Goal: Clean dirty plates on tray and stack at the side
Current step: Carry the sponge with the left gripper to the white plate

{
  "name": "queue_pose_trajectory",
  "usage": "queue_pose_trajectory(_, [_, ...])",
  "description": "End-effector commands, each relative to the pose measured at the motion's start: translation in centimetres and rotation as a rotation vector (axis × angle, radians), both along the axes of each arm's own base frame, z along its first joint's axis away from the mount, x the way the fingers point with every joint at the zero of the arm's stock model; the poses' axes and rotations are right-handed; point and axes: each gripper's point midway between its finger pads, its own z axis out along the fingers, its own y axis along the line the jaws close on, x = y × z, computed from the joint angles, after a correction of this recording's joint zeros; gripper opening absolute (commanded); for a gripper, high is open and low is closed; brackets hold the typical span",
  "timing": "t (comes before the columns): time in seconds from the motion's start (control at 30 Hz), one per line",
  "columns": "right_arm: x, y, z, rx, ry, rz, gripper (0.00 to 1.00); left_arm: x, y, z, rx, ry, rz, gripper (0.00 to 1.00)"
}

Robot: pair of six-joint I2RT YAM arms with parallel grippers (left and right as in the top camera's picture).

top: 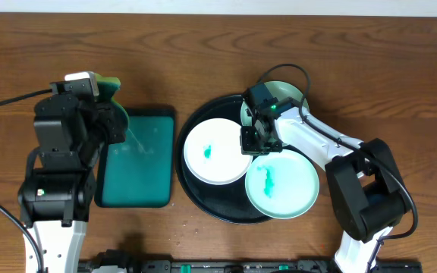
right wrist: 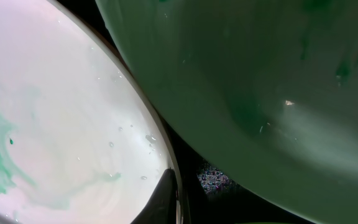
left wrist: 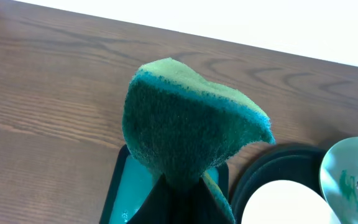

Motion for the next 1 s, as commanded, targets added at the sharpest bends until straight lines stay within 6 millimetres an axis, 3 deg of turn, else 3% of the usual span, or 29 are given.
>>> queue_pose_trajectory(0.0, [0.4, -3.9, -2.1, -0.163, -0.004, -0.028, 0.01, 0.3, 0.2, -1.3, -0.029, 0.052, 0.036, 0.07])
queue_pose_trajectory(0.33, [0.3, -4.0, -2.1, -0.164, -0.001, -0.031, 0.01, -0.3, -0.3, -15.1, -0.15, 0.597, 0.153, 0.07])
queue_pose_trajectory(0.5, [0.3, -4.0, -2.1, -0.164, -0.001, -0.031, 0.01, -1.8, -1.4, -19.1, -0.199, 0.789, 0.135, 0.07])
queue_pose_trajectory(0.7, [0.3, -4.0, -2.1, -0.164, -0.001, -0.031, 0.01, -2.3, -1.8, -19.6, -0.203, 0.825, 0.111, 0.07])
queue_pose_trajectory(0.97, [0.3, -4.0, -2.1, -0.164, -0.001, -0.031, 0.01, -1.2, -5.7, -15.7, -0.261, 0.73, -0.059, 0.07])
